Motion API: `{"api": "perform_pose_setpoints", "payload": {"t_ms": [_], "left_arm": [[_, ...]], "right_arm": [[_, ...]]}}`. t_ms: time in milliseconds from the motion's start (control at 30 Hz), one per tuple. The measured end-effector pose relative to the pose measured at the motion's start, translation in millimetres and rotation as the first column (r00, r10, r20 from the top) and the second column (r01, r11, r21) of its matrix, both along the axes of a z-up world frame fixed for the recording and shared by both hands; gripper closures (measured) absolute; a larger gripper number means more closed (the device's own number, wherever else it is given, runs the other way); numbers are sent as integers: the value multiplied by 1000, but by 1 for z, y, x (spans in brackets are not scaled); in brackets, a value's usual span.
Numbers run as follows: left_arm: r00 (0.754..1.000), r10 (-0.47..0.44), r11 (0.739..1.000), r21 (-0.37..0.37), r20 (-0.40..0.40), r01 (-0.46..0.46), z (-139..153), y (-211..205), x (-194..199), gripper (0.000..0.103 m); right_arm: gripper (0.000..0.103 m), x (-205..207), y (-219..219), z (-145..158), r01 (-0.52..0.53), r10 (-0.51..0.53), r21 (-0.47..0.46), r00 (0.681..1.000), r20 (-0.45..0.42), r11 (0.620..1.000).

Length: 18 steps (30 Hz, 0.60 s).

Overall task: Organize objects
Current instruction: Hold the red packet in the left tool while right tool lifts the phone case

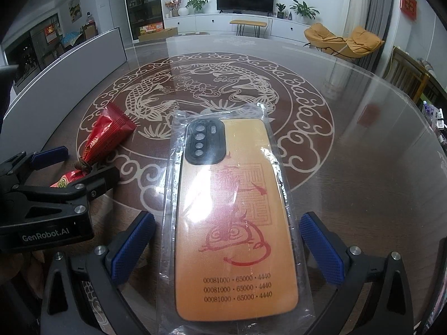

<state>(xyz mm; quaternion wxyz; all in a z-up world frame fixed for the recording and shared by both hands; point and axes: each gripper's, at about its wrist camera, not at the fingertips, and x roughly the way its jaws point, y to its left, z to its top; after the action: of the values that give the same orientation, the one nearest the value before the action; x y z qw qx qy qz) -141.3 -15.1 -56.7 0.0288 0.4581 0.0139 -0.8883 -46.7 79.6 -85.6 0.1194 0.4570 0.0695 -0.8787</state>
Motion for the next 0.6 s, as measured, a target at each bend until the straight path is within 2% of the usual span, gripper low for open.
{"api": "perform_pose_setpoints", "payload": {"t_ms": [233,333,433,500,567,600], "left_arm": [[1000,-8,1000,-1,11,8,-1,-1,0,0],[995,-43,999,6,95,42,0,0,-5,0],[980,-51,999,13,190,49,3,-2,-19,0],[978,-43,999,17,206,40,3,-5,-26,1],[986,-50,999,7,160,50,8,-5,-24,26],[989,-78,997,4,128,79,12,-2,-21,46]], "right_arm": [[0,0,0,0,0,0,0,1000,0,1000],[0,0,-5,-1,-5,5,4,1000,13,1000],[0,-14,-9,3,-43,37,38,990,139,998],[0,-29,-16,5,-83,71,55,977,203,995],[1,-37,-21,5,-103,89,53,974,210,993],[12,-39,-23,8,-108,96,50,976,193,993]]}}
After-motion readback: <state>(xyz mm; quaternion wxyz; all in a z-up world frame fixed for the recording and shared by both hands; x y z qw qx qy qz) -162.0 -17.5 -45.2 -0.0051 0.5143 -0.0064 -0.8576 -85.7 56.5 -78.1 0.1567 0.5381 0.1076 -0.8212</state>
